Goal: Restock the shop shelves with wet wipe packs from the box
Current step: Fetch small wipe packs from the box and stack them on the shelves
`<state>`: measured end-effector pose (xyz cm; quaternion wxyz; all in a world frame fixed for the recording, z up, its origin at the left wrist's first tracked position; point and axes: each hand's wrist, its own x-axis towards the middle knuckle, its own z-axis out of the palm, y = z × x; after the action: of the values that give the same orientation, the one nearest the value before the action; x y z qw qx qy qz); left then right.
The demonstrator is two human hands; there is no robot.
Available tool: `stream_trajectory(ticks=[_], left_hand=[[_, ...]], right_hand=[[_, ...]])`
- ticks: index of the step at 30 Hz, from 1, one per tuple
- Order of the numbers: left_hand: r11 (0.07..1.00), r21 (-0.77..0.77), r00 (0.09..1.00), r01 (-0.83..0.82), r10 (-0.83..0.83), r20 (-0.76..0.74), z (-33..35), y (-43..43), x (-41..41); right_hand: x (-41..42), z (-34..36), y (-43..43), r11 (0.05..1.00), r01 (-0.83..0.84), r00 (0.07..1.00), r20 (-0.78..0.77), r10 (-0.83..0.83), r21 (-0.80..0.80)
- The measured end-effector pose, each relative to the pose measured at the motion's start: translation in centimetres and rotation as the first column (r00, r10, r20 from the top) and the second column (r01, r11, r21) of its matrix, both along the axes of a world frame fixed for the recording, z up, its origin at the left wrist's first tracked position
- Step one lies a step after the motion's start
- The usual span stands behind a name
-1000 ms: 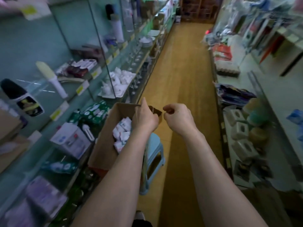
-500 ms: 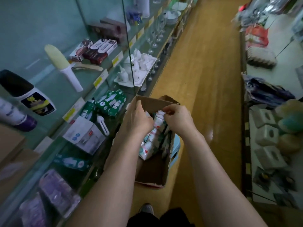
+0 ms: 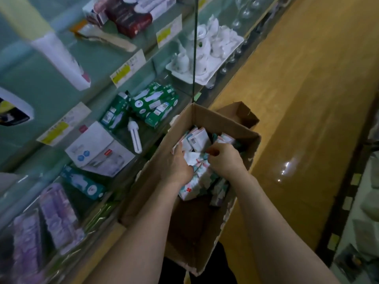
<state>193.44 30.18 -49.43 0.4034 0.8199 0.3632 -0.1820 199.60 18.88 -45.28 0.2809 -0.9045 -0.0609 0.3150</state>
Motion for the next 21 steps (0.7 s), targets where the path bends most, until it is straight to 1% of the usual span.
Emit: stream_trajectory(ticks=[4, 10, 14, 17, 19, 21], left_hand=[[1.0, 0.032, 0.997, -0.001, 0.004, -0.08, -4.8, 0.9, 0.0], [0.998, 0.039, 0.971, 0.055, -0.044, -0.237, -11.1, 0.5, -0.1], [0.987, 0.074, 0.949, 0.142, -0.115, -0.293, -14.6, -0.3, -0.5], [0.964, 0.102, 0.922, 0.244, -0.199, -0.331, -16.7, -0.8, -0.8], [0.95, 0.11, 0.913, 0.293, -0.244, -0.328, -18.0, -1.0, -1.1], [0.937, 0.128, 0.905, 0.325, -0.268, -0.329, -19.0, -1.2, -1.5]], right_hand=[[1.5, -5.5, 0.6, 0.993, -0.085, 0.993, -0.089, 0.077, -0.084], [1.3, -13.0, 1.2, 0.964, -0.131, 0.968, -0.241, 0.074, -0.23], [0.9, -16.4, 1.4, 0.928, -0.184, 0.962, -0.255, 0.102, -0.324], [0.9, -18.2, 1.3, 0.911, -0.237, 0.955, -0.254, 0.155, -0.338], [0.8, -19.3, 1.2, 0.924, -0.202, 0.96, -0.254, 0.12, -0.326], [0.5, -20.3, 1.2, 0.943, -0.134, 0.963, -0.266, 0.051, -0.305]])
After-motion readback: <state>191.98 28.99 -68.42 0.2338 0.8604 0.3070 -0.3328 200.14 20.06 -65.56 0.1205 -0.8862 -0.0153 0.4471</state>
